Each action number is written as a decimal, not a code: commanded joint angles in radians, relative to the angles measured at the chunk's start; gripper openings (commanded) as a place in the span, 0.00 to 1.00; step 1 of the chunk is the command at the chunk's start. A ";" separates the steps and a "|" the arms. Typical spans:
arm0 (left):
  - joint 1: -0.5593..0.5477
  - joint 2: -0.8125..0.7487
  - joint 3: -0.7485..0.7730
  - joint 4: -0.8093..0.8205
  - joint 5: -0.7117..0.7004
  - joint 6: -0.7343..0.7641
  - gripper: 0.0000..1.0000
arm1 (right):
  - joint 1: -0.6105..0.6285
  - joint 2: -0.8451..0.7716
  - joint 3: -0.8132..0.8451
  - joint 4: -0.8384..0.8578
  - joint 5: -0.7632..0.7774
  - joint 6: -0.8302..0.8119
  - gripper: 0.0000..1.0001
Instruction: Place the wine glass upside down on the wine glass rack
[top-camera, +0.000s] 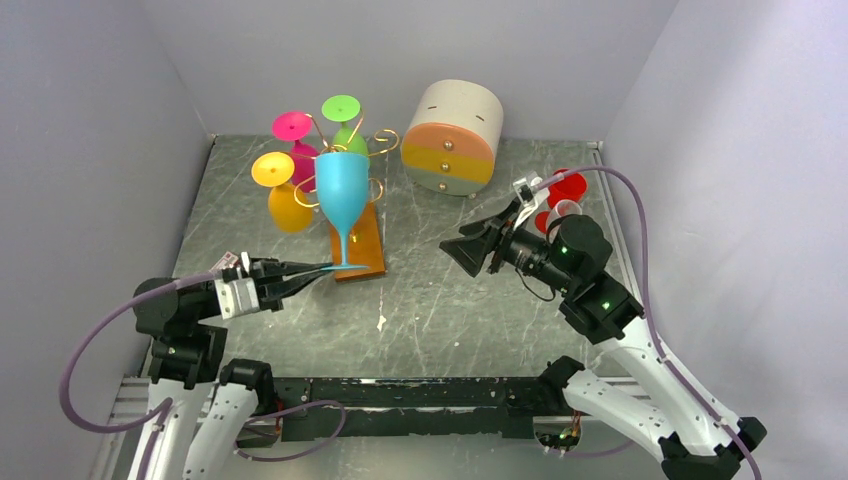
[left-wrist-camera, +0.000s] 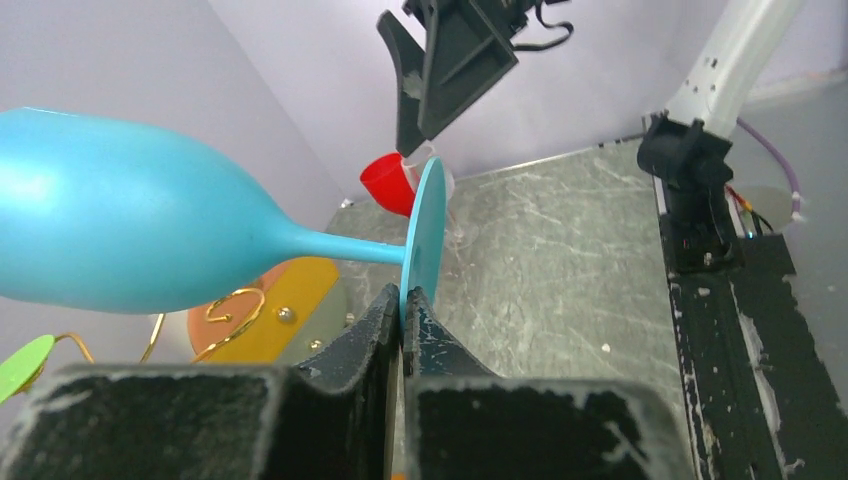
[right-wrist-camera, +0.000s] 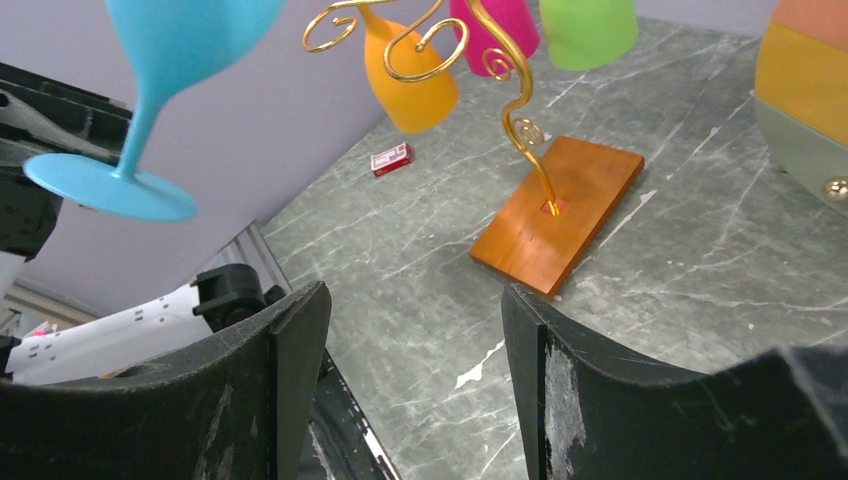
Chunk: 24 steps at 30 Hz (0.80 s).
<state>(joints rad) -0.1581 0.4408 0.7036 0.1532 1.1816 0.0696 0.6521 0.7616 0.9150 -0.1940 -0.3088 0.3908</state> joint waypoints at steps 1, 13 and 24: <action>0.002 -0.025 0.002 0.120 -0.103 -0.211 0.07 | 0.006 -0.019 0.001 0.002 0.048 -0.010 0.68; 0.002 -0.123 0.102 -0.143 -0.277 -0.411 0.07 | 0.005 -0.017 -0.006 -0.007 0.116 0.010 0.76; 0.002 -0.117 0.242 -0.409 -0.455 -0.616 0.07 | 0.005 -0.003 -0.020 -0.010 0.124 0.020 1.00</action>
<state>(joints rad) -0.1581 0.3134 0.8917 -0.1333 0.8078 -0.4160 0.6521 0.7574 0.8955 -0.2043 -0.2008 0.4076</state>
